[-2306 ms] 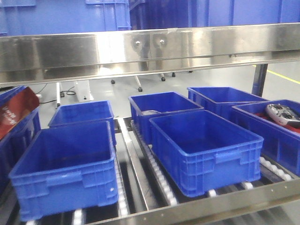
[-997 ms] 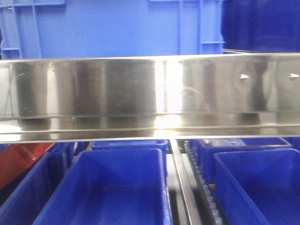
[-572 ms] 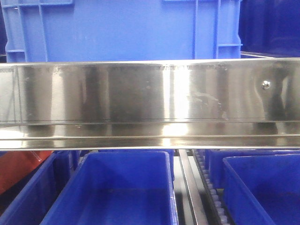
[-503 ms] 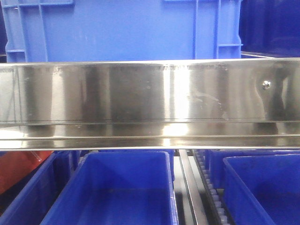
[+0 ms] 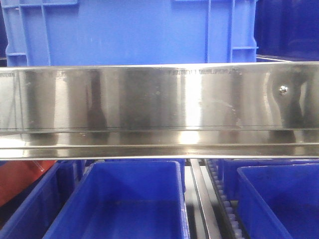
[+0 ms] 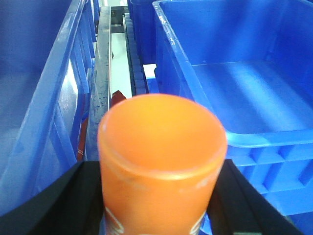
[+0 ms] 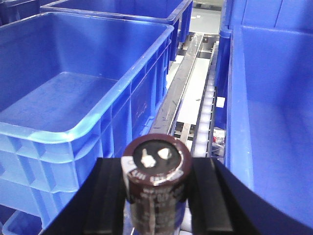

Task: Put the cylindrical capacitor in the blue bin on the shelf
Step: 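Move both held cylinders over a blue bin on the shelf, then lower both grippers into the blue bin and open them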

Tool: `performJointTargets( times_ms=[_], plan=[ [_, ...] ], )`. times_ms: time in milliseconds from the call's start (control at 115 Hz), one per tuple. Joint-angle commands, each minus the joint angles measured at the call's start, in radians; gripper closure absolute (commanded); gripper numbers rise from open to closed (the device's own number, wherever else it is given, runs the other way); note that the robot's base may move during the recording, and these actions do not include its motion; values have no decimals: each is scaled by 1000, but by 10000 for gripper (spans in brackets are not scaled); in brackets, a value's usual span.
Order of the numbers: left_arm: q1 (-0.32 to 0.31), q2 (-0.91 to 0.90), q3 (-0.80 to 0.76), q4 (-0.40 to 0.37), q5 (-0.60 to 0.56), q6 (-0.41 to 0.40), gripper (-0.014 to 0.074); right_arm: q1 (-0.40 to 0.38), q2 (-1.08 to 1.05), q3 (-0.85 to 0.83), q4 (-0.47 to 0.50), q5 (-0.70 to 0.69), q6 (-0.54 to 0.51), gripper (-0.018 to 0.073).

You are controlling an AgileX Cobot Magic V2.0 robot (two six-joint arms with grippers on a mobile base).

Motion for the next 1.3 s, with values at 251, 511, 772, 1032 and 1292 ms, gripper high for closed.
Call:
performJointTargets(
  times_ms=[251, 511, 772, 1032, 1292],
  plan=[
    [-7, -2, -1, 0, -15, 0, 707, -1, -5, 2, -4, -24, 0, 721],
    [-7, -2, -1, 0, -15, 0, 707, -1, -5, 2, -4, -24, 0, 721],
    [-7, -2, -1, 0, -25, 0, 707, -1, -5, 2, 10, -23, 0, 721],
    [-39, 27, -18, -15, -99, 39, 707, -1, -5, 2, 19, -36, 0, 721],
    [-246, 228, -181, -15, -95, 67, 707, -1, -5, 2, 22, -75, 0, 721]
  ],
)
